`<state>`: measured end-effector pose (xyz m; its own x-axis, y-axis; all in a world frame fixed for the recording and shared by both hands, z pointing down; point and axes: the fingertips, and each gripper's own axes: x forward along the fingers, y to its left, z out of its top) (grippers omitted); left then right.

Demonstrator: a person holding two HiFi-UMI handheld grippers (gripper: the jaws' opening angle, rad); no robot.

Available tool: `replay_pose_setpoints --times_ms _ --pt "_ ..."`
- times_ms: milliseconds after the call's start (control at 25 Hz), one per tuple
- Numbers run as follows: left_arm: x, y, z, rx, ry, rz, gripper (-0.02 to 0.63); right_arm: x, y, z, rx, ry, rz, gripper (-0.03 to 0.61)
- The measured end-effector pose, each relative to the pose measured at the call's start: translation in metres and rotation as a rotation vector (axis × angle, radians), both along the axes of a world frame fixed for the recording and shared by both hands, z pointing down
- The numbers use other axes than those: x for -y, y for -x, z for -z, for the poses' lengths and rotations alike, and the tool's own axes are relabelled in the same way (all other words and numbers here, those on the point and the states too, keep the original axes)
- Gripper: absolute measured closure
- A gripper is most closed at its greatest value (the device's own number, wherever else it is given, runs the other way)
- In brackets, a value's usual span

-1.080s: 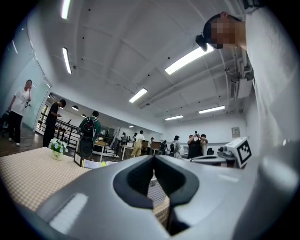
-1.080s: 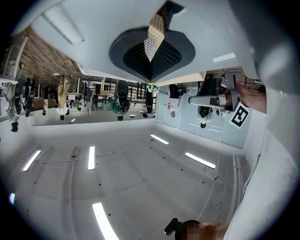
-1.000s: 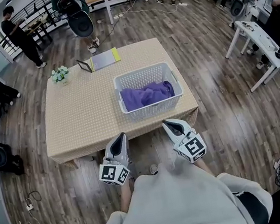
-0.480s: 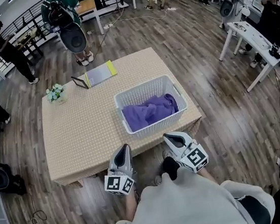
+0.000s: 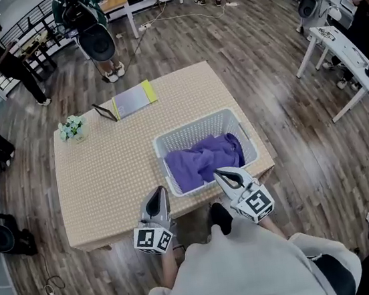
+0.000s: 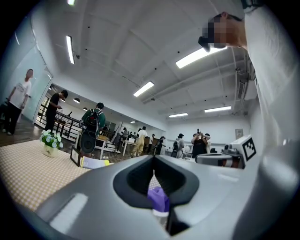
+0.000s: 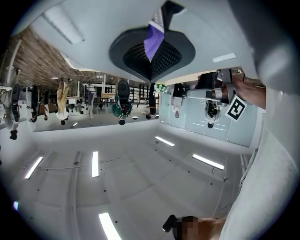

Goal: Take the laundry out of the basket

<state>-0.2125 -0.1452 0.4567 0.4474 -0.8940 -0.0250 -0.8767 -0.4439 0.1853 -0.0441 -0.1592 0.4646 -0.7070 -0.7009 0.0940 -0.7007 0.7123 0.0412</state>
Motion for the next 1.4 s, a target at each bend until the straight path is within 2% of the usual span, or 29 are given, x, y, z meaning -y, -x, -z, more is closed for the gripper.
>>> replay_pose_setpoints --times_ms 200,360,680,920,1400 --pt "0.056 0.001 0.017 0.034 -0.025 0.024 0.603 0.063 -0.006 0.016 0.040 -0.026 -0.004 0.580" --pt "0.095 0.004 0.032 0.024 -0.044 0.062 0.603 0.105 -0.011 0.025 0.065 -0.038 -0.008 0.580" --pt "0.143 0.008 0.035 0.074 -0.017 0.112 0.603 0.168 -0.024 0.028 0.114 -0.006 -0.003 0.580" --pt "0.148 0.022 0.012 0.079 0.047 0.131 0.603 0.182 -0.012 0.010 0.107 0.071 -0.011 0.580" --pt "0.162 0.037 -0.058 0.049 0.211 0.058 0.603 0.185 -0.002 -0.041 0.006 0.204 -0.070 0.580"
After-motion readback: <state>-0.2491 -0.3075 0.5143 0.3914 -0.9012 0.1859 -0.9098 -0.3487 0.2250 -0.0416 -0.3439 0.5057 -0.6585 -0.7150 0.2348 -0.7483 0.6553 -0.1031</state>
